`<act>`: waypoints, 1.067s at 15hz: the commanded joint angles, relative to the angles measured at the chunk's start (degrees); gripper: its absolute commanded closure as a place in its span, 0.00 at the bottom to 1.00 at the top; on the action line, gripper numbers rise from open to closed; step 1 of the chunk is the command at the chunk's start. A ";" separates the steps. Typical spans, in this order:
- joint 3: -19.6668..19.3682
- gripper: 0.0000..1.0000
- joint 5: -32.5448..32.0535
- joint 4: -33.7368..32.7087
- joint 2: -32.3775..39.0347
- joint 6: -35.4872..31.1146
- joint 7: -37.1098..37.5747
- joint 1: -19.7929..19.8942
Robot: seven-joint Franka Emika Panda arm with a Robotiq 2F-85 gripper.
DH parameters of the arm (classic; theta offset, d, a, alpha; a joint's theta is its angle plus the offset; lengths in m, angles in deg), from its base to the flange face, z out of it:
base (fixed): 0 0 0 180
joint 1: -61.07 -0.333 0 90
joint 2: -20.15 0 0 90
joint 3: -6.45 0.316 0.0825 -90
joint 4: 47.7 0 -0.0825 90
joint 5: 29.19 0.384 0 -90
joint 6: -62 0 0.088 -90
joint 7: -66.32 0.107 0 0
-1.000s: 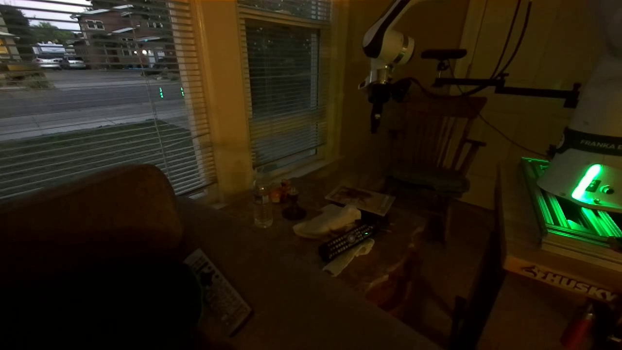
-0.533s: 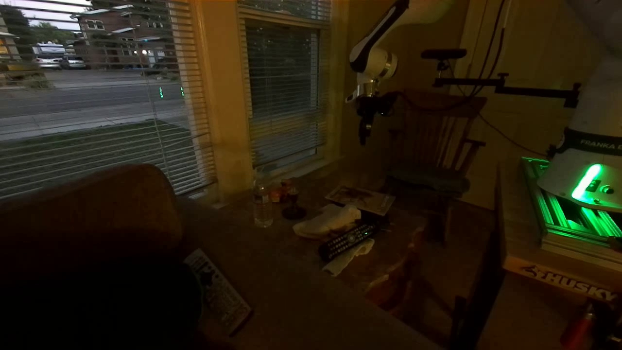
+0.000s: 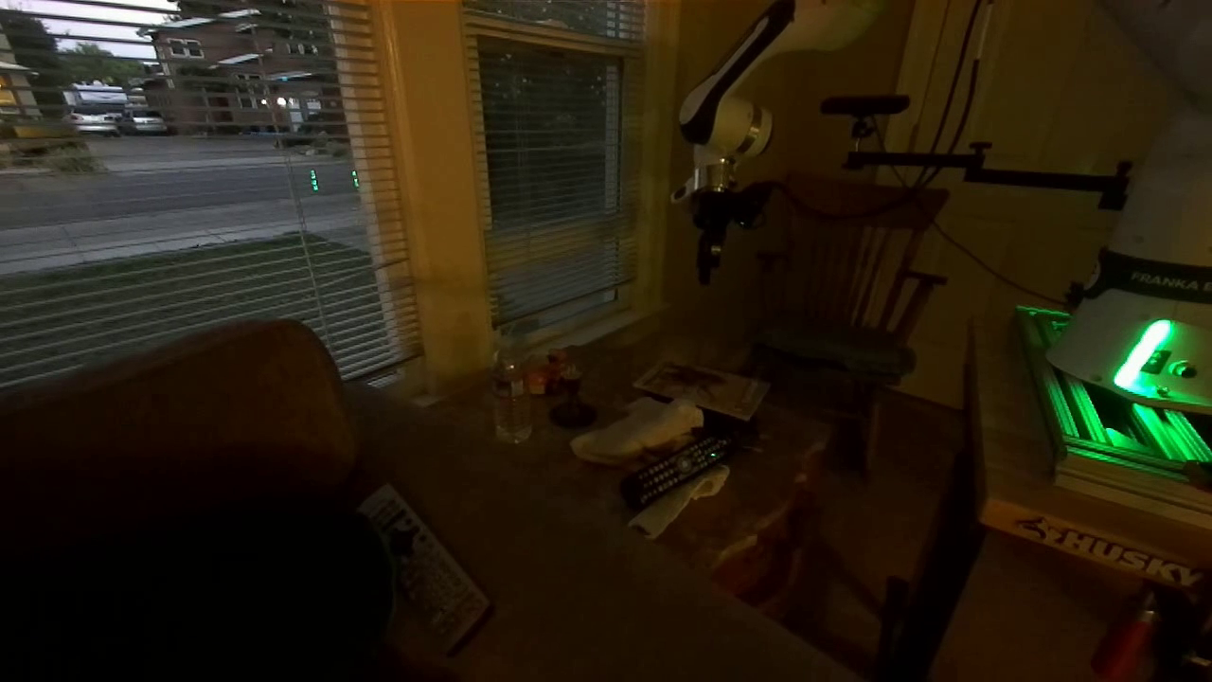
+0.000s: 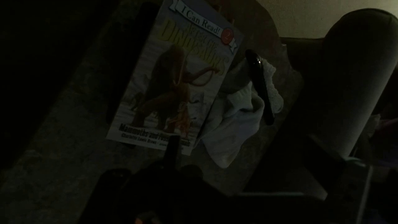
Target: Move the book to the left
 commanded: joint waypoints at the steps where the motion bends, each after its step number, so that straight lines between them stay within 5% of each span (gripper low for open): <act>1: 1.79 0.00 -1.06 -3.83 4.60 -1.47 -0.78 0.62; 16: 5.16 0.00 -2.06 -23.11 22.00 1.76 -0.10 2.52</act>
